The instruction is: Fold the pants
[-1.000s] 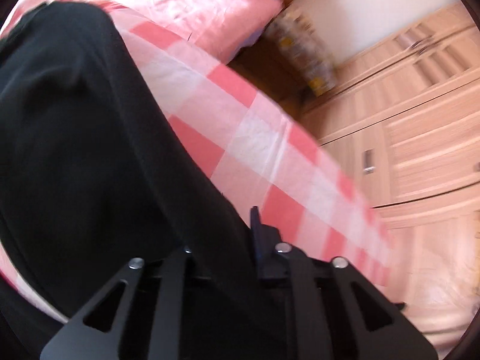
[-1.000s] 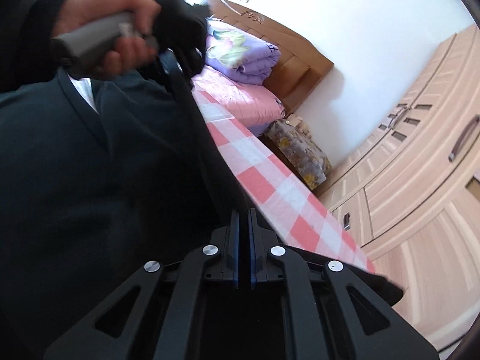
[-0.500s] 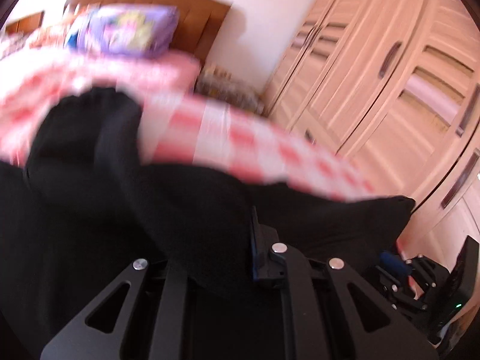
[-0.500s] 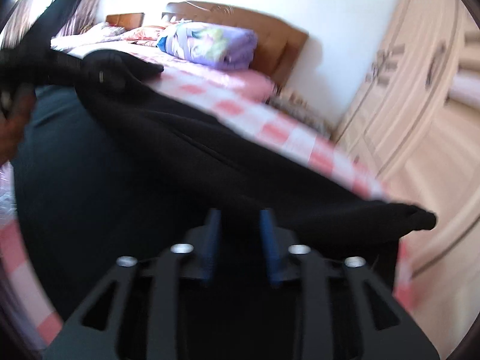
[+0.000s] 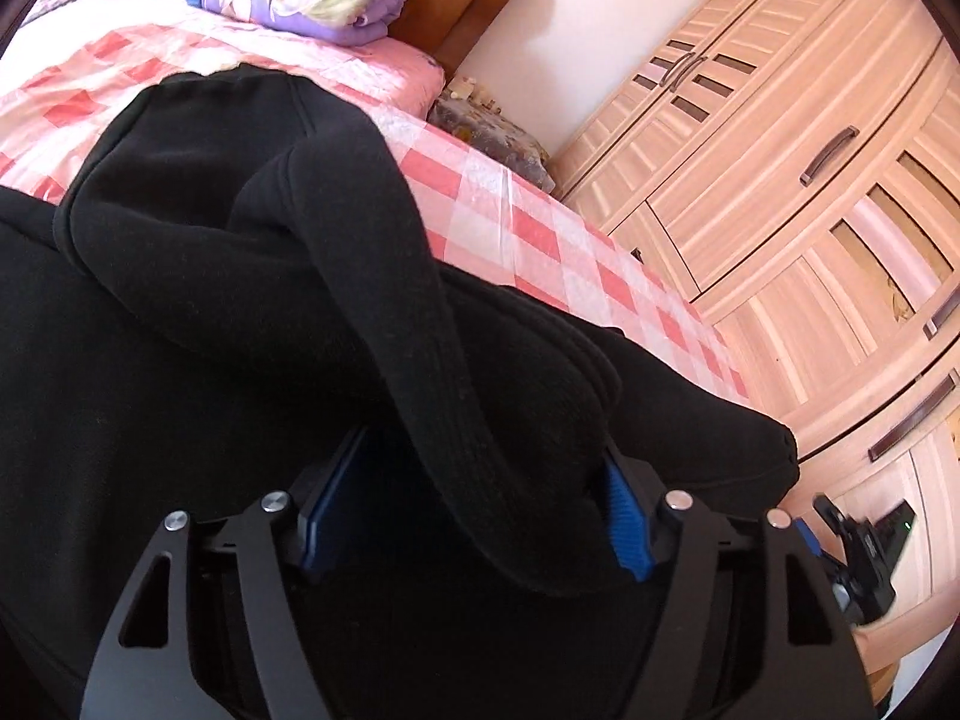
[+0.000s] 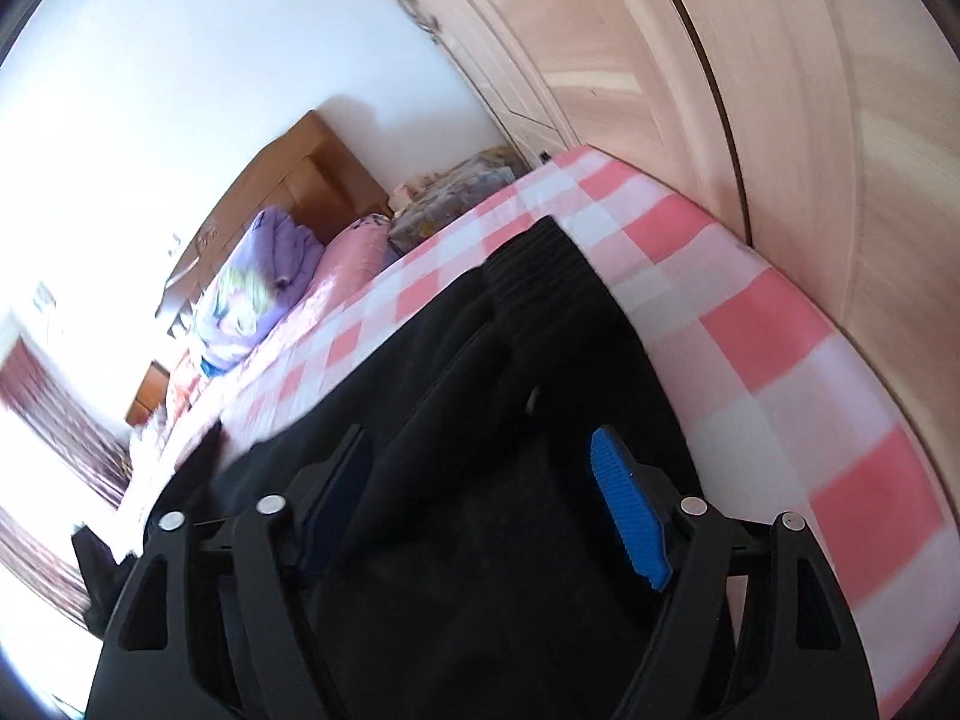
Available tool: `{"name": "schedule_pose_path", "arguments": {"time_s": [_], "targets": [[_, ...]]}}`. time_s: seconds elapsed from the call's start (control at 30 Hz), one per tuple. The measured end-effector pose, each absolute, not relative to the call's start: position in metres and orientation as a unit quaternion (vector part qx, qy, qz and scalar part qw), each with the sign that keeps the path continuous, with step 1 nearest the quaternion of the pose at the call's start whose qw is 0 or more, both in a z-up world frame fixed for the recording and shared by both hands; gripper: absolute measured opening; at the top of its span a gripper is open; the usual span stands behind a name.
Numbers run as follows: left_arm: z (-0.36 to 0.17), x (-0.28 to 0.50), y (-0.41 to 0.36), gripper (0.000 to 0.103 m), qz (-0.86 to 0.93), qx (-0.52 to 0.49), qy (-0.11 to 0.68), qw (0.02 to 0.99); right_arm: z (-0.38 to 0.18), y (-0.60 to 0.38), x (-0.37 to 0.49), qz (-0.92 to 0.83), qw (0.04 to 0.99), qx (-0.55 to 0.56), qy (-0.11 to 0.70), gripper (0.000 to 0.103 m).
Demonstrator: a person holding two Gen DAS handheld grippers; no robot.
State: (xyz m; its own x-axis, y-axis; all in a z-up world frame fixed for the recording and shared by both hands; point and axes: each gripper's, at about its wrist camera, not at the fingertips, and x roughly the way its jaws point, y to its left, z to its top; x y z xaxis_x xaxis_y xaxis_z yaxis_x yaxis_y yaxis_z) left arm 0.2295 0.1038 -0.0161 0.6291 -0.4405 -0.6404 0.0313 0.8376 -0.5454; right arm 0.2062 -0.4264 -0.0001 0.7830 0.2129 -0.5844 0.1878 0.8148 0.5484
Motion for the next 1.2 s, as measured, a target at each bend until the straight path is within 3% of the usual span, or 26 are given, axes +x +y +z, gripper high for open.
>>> {"name": "schedule_pose_path", "arguments": {"time_s": [0.1, 0.2, 0.27, 0.3, 0.33, 0.47, 0.6, 0.8, 0.93, 1.2], "targets": [[-0.019, 0.234, 0.105, 0.071, -0.138, -0.261, 0.418, 0.859, -0.005, -0.429, 0.24, 0.012, 0.887, 0.316, 0.336, 0.069], [-0.023, 0.242, 0.11, 0.069, -0.141, -0.28, 0.426, 0.849, -0.01, -0.428, 0.262, 0.003, 0.88, 0.321, 0.351, 0.048], [-0.023, 0.247, 0.11, 0.036, -0.162, -0.289, 0.426, 0.842, -0.011, -0.427, 0.275, -0.003, 0.882, 0.314, 0.351, 0.024], [-0.021, 0.25, 0.107, 0.011, -0.177, -0.287, 0.43, 0.838, -0.009, -0.425, 0.272, -0.002, 0.885, 0.313, 0.344, 0.022], [-0.015, 0.252, 0.103, 0.009, -0.182, -0.28, 0.428, 0.84, -0.002, -0.42, 0.265, 0.002, 0.892, 0.31, 0.329, 0.021], [0.038, 0.257, 0.094, 0.008, -0.186, -0.228, 0.38, 0.877, 0.038, -0.401, 0.237, 0.004, 0.92, 0.259, 0.294, 0.018], [0.1, 0.281, 0.113, 0.008, -0.194, -0.26, 0.359, 0.875, 0.081, -0.399, 0.235, 0.013, 0.93, 0.249, 0.271, 0.018], [0.134, 0.271, 0.129, 0.009, -0.219, -0.277, 0.351, 0.867, 0.109, -0.405, 0.201, 0.055, 0.934, 0.265, 0.234, 0.018], [0.113, 0.225, 0.124, 0.009, -0.225, -0.22, 0.37, 0.874, 0.083, -0.411, 0.152, 0.064, 0.931, 0.265, 0.243, 0.018], [0.0, 0.148, 0.114, 0.009, -0.219, -0.132, 0.439, 0.861, -0.029, -0.421, 0.078, 0.031, 0.892, 0.298, 0.339, 0.018]]}}
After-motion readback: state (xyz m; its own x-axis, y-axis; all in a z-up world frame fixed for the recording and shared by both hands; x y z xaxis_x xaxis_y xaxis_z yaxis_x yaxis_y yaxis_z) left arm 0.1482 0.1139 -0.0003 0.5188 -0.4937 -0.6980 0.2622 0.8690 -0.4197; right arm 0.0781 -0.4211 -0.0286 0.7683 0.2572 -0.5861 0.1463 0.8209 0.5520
